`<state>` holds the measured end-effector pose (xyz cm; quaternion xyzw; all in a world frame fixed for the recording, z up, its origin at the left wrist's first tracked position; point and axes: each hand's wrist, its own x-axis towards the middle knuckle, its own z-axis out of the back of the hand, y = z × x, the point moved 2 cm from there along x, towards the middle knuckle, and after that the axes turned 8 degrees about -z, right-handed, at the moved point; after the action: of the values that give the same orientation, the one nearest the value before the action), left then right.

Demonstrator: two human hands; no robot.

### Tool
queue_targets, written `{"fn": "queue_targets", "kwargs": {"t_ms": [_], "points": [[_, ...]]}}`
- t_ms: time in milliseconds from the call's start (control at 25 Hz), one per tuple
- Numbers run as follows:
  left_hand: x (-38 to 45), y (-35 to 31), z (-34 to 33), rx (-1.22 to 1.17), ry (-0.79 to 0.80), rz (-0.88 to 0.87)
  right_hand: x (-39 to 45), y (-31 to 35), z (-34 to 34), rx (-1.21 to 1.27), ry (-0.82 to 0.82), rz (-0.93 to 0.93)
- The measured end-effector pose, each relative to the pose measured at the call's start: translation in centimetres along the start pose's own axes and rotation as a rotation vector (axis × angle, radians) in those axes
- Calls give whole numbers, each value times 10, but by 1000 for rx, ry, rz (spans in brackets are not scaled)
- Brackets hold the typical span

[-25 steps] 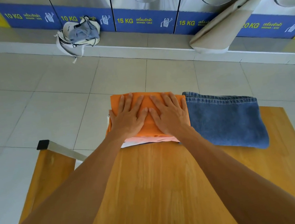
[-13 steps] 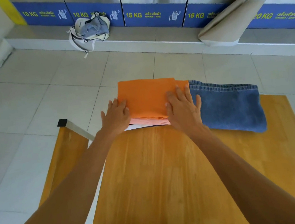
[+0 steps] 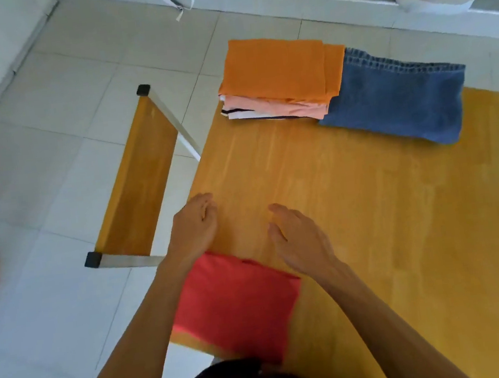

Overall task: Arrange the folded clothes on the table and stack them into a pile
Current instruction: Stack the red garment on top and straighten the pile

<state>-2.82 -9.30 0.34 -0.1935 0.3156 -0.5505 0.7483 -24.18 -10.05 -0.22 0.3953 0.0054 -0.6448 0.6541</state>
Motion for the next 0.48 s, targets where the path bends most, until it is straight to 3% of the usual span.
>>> {"fn": "queue_targets", "kwargs": {"t_ms": [160,240,480], "points": [[-75,49,-3,145,-123,179,-54,-30,-37,-111,93,-37],[-100,58,-20,226,-89,256,-66,-34,-51,-177,91,0],[-120,48,-44,293,-152,219,-65,-44,-55,-153,98,4]]}}
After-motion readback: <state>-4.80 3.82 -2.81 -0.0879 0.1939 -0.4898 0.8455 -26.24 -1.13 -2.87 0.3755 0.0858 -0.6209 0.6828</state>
